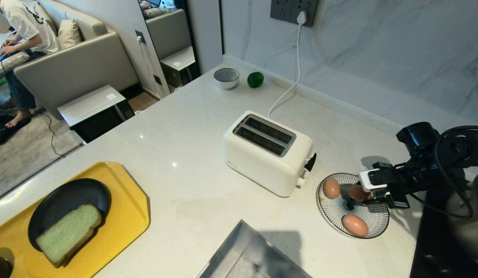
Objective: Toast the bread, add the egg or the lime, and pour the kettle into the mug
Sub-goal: Pick up the egg
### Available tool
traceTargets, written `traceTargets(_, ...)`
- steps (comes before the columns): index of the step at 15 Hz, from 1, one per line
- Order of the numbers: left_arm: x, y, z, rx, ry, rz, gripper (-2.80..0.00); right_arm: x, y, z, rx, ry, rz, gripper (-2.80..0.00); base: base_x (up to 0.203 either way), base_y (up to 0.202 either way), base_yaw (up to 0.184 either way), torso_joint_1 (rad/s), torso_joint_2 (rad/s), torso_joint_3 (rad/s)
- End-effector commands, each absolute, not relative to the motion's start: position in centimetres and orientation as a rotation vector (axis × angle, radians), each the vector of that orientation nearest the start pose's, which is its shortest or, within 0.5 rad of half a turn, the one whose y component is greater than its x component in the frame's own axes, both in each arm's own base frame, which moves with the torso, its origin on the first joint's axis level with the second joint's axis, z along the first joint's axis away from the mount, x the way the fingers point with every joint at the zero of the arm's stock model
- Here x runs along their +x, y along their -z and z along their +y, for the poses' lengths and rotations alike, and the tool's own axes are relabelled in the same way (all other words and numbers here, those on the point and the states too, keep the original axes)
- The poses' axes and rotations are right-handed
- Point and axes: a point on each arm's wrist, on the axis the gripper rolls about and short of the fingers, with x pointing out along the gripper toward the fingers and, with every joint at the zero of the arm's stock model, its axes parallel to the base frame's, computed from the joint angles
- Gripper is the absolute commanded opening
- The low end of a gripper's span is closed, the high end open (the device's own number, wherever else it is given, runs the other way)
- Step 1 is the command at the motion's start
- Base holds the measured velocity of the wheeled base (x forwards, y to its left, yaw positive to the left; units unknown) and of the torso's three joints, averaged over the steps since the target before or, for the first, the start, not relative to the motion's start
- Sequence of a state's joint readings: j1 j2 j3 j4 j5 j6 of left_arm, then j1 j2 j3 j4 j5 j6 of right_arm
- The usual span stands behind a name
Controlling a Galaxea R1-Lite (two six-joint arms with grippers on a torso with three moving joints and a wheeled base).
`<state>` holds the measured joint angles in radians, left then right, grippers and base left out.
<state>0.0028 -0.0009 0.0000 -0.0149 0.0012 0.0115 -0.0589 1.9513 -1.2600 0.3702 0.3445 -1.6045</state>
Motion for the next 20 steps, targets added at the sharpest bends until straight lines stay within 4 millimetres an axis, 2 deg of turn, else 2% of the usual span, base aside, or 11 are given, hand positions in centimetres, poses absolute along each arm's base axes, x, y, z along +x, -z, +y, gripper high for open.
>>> traceTargets(1,-2.3,-7.7,0.0,0.012,-0.005,-0.015,-2.80,33.9,-14.7,-1.5,-1.241,-0.979,0.558,-2.80,0.000,0.000,0.000,0.000,0.00,0.000)
traceTargets(7,-2.3,-7.7,0.0,0.011,-0.005,-0.017,-2.80,32.2,-17.1,-1.6,-1.199,-0.906,0.544,-2.80,0.000,0.000,0.000,0.000,0.00,0.000)
traceTargets(15,-2.3,-7.7,0.0,0.011,-0.005,-0.015,-2.80,28.8,-19.4,-1.1,-1.105,-0.827,0.541,-2.80,0.000,0.000,0.000,0.000,0.00,0.000)
traceTargets(20,-2.3,-7.7,0.0,0.011,-0.005,-0.015,-2.80,27.5,-19.4,-0.9,-1.091,-0.826,0.552,-2.80,0.000,0.000,0.000,0.000,0.00,0.000)
